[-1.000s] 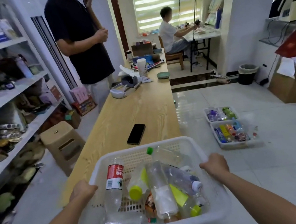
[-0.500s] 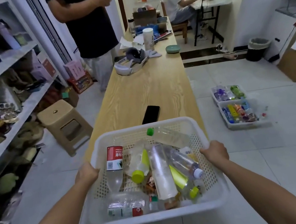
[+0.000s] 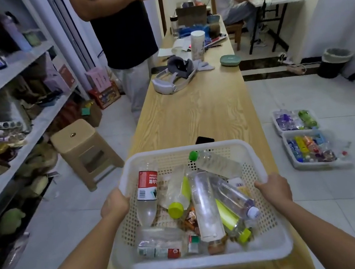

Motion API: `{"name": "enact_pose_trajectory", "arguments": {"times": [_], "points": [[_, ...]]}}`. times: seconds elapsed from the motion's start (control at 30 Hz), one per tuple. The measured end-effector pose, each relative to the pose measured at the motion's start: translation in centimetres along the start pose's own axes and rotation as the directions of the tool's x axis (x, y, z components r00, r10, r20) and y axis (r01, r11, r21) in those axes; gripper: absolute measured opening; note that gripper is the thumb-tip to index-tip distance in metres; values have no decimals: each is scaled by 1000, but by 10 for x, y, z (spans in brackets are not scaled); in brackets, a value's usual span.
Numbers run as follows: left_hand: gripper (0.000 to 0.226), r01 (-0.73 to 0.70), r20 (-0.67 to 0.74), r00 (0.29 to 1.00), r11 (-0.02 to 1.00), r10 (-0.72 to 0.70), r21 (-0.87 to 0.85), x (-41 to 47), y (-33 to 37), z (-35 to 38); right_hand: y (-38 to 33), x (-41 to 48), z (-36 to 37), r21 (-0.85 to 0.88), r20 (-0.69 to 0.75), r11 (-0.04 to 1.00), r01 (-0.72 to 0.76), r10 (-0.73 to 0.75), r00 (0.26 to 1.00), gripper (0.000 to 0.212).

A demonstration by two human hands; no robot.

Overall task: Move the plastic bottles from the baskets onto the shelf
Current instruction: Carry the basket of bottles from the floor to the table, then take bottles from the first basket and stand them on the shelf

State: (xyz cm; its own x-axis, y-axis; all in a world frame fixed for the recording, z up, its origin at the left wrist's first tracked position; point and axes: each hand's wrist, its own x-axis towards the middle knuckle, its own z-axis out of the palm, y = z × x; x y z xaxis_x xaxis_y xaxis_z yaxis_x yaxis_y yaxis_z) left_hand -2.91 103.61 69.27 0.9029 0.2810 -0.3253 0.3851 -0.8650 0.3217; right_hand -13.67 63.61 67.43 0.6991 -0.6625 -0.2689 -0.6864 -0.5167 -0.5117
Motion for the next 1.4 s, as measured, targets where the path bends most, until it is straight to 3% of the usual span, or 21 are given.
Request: {"name": "enact_pose_trajectory", "arguments": {"times": [0.2,0.4,0.5,0.57,0.67,0.73,0.8,0.87,0.93,1.03,1.2,1.3,1.4], "points": [[17,-28,-15,999,998,29,56,35,20,-6,-20,20,12,-5,-49,1000,-1,1,999,41],[23,-90,-45,995,993,94,78,43,15,-6,-27,14,15,-111,-122,994,-10,-4,992,37],[31,-151,-82,982,973,167,175,34,11,-1,-32,6,13,-248,-211,968,46,-101,972,33],[51,-248,-146,940,914,307,320,29,4,4,-31,6,14,-405,-273,896,181,-307,912,40],[88,-492,-148,768,722,623,487,21,-8,13,-19,6,26,-617,-138,634,467,-671,728,75],[105,-610,-77,669,606,739,510,17,-5,16,-16,1,28,-670,-50,483,564,-787,615,90],[103,-706,47,624,538,780,460,9,4,19,-19,-2,26,-690,24,430,583,-791,611,101],[91,-750,195,634,533,748,393,4,14,26,-22,-5,24,-684,143,392,615,-755,640,110],[90,-787,237,606,532,759,312,0,23,30,-23,-5,26,-657,253,359,663,-723,642,117],[88,-836,284,546,487,788,253,-1,29,32,-24,-5,25,-615,312,358,702,-707,634,119],[86,-878,269,478,446,836,176,4,44,28,-37,-3,16,-494,332,391,776,-740,584,91],[88,-919,296,393,371,871,130,19,52,29,-47,6,13,-341,341,489,803,-732,590,93],[82,-937,311,338,350,888,18,36,53,28,-57,-2,17,-76,299,694,716,-669,681,84]]}}
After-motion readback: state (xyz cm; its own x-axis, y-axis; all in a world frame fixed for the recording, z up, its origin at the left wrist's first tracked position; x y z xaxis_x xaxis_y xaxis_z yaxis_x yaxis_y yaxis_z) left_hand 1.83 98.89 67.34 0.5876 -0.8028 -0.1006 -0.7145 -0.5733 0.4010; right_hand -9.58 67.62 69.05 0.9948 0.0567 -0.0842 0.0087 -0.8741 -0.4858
